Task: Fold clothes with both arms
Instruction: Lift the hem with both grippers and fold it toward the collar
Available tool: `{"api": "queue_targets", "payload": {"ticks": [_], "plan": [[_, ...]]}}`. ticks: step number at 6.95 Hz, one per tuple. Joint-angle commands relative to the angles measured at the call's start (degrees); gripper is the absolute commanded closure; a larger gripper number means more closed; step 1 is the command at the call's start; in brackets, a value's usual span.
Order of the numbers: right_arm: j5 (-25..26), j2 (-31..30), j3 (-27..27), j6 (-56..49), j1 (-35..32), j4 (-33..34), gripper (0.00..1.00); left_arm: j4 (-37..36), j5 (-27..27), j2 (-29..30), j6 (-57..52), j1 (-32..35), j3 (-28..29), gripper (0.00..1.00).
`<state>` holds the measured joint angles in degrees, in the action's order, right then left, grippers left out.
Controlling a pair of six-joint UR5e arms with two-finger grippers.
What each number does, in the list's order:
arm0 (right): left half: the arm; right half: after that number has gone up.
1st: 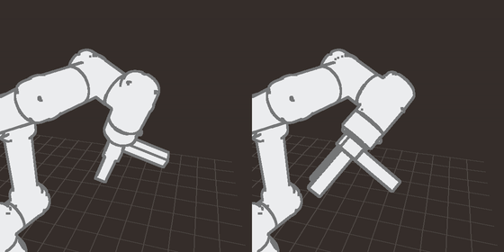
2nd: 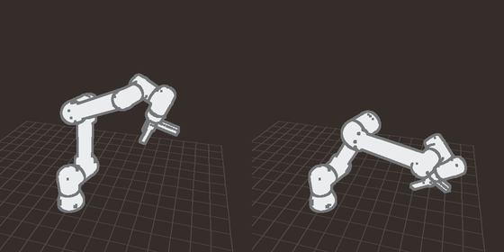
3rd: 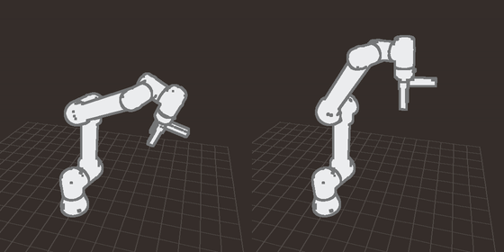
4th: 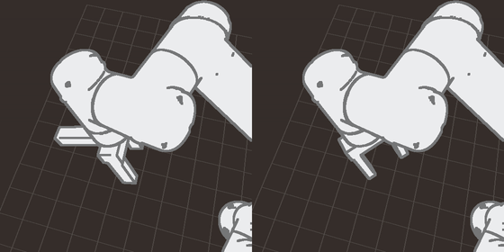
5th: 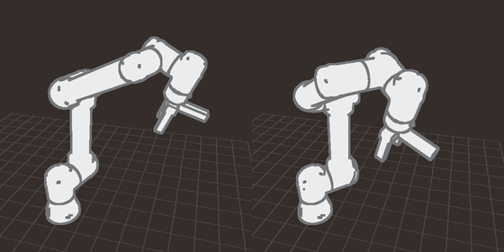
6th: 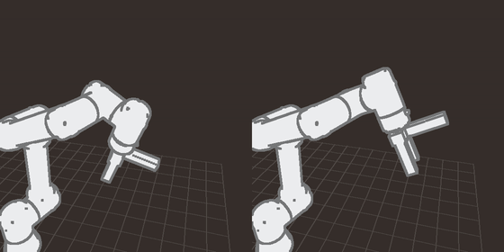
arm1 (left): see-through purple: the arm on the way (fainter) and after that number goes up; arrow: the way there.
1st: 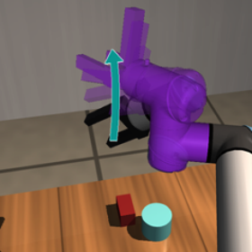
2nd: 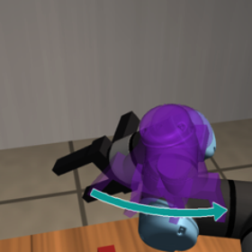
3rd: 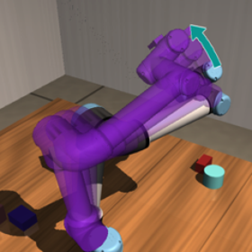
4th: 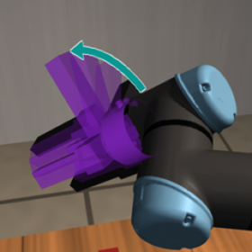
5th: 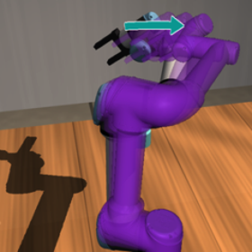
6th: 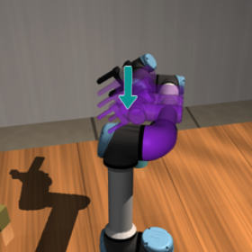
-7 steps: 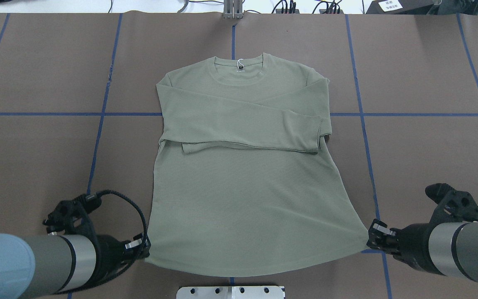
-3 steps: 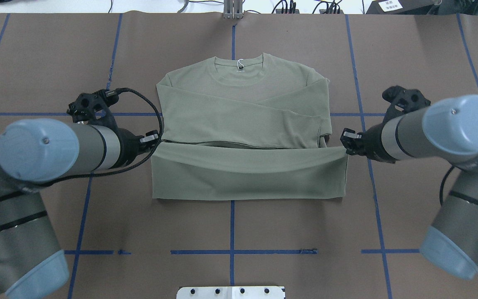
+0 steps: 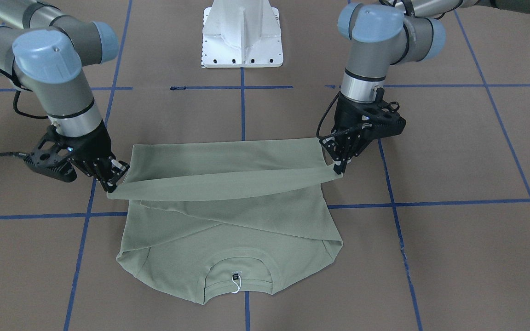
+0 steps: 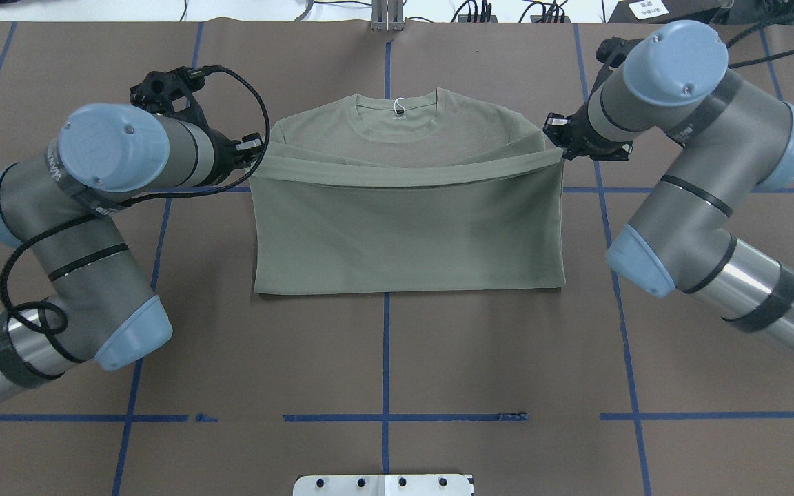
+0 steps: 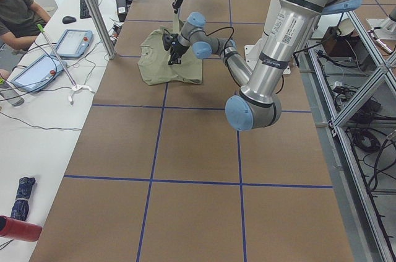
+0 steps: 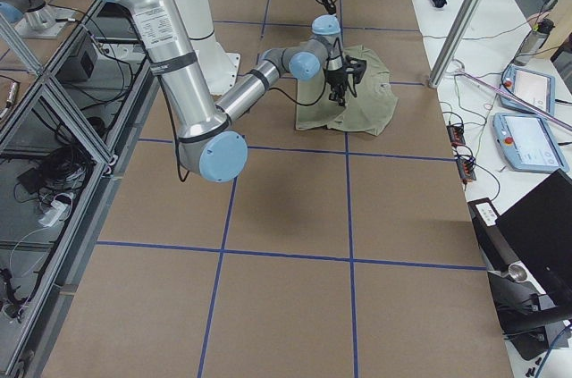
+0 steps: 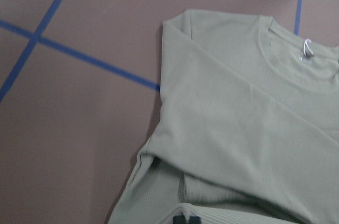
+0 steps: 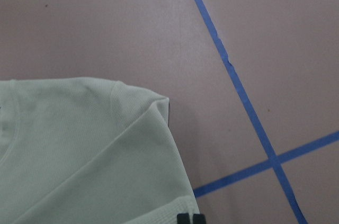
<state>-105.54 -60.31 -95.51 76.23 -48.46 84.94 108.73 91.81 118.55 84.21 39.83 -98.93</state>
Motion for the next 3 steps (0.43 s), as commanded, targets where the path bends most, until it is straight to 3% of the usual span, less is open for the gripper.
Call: {"api": "queue_targets", "payload": {"ticks": [1, 3], "plan": [[0.07, 9.55, 14.85, -3.62, -2.08, -0.21, 1.00, 10.32, -0.31, 4.91, -0.36, 2.09, 14.84, 1.00], [0.42, 12.14, 25.34, -3.64, -2.26, -9.47, 1.00, 14.75, -3.91, 6.68, -0.54, 2.45, 20.60, 1.00]]}}
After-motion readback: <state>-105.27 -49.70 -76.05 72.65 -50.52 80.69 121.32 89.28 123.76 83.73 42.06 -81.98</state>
